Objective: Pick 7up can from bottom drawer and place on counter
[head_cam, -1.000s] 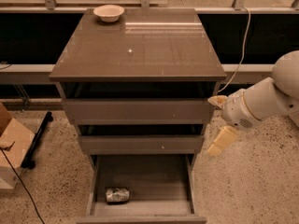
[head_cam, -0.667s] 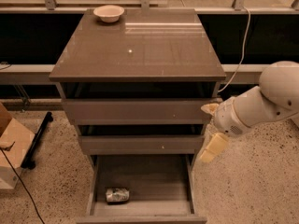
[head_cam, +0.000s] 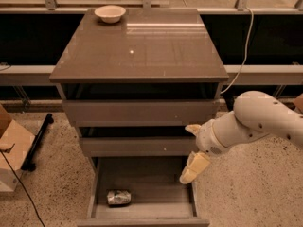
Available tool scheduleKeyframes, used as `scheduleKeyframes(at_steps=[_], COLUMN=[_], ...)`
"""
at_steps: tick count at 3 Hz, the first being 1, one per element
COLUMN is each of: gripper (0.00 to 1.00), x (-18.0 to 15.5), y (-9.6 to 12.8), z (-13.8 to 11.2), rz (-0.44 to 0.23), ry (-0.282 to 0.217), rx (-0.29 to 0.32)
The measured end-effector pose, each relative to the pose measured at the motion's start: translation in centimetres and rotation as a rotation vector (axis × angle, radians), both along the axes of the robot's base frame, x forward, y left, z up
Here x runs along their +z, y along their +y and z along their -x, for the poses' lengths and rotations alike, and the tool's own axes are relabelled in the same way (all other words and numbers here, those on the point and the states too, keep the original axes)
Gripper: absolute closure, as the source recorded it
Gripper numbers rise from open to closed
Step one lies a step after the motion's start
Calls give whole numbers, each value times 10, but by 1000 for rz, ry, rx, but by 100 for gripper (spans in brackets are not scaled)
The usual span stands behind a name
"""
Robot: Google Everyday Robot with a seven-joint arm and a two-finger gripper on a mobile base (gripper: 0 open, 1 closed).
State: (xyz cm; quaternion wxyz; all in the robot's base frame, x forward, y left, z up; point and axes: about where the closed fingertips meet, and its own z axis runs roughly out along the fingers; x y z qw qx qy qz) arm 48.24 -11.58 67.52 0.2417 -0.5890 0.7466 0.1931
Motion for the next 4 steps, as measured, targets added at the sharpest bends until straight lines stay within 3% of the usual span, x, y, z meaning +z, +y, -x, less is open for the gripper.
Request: scheduleKeyframes(at_steps=[4], gripper=[0], x=[-114], y=[54], z=[3], rz=[-160], ry=[129], rx=[24])
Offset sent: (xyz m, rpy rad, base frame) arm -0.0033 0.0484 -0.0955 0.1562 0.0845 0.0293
